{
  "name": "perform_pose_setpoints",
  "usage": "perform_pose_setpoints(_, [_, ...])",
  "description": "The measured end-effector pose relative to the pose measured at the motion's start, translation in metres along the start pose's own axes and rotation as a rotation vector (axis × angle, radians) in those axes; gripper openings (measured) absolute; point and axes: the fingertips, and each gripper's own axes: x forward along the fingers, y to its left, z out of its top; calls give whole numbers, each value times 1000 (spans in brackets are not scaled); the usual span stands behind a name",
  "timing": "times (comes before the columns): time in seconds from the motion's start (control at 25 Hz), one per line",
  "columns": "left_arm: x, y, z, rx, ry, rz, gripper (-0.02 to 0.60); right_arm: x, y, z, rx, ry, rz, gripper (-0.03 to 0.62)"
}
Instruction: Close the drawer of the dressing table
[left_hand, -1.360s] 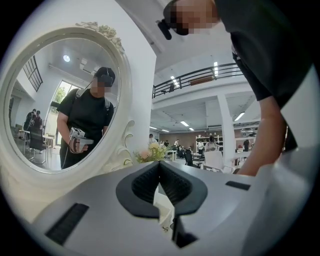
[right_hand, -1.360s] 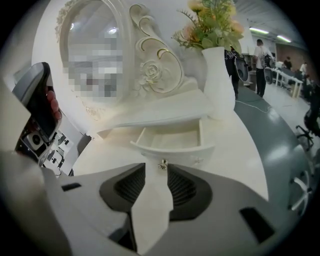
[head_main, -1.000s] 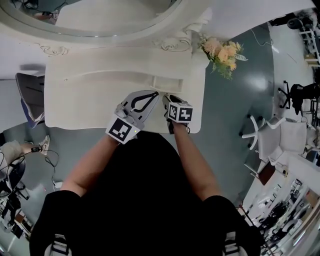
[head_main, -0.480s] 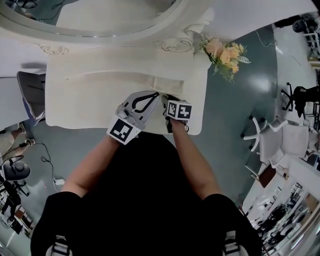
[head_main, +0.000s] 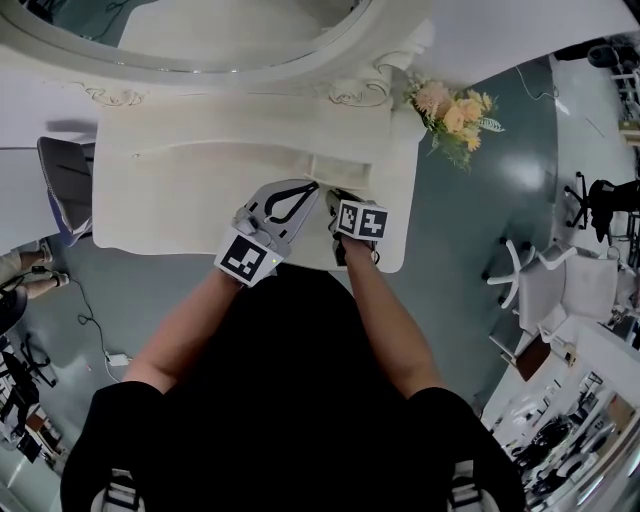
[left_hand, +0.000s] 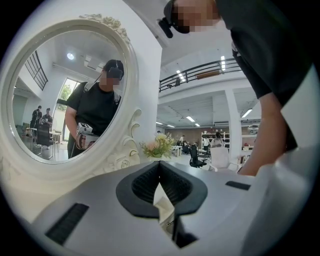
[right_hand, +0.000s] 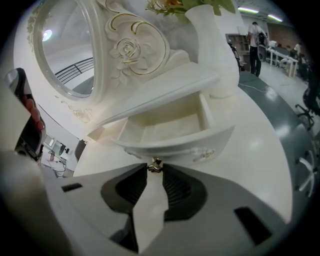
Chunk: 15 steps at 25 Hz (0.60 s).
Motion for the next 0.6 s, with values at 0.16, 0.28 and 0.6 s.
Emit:
perform_pose_setpoints(0.16, [3,-1,-1,-3,4,-1,-8,-1,-3,7,-2,-13,-7,100])
perform_pose_setpoints(0.28, [6,-1,-2,5,10,-5,-8,0,-4,13,-2,-21,-3,100])
perform_pose_setpoints(0.6, [13,3,2,-10,10,2,-8,5,-6,32,-1,-35,-7,100])
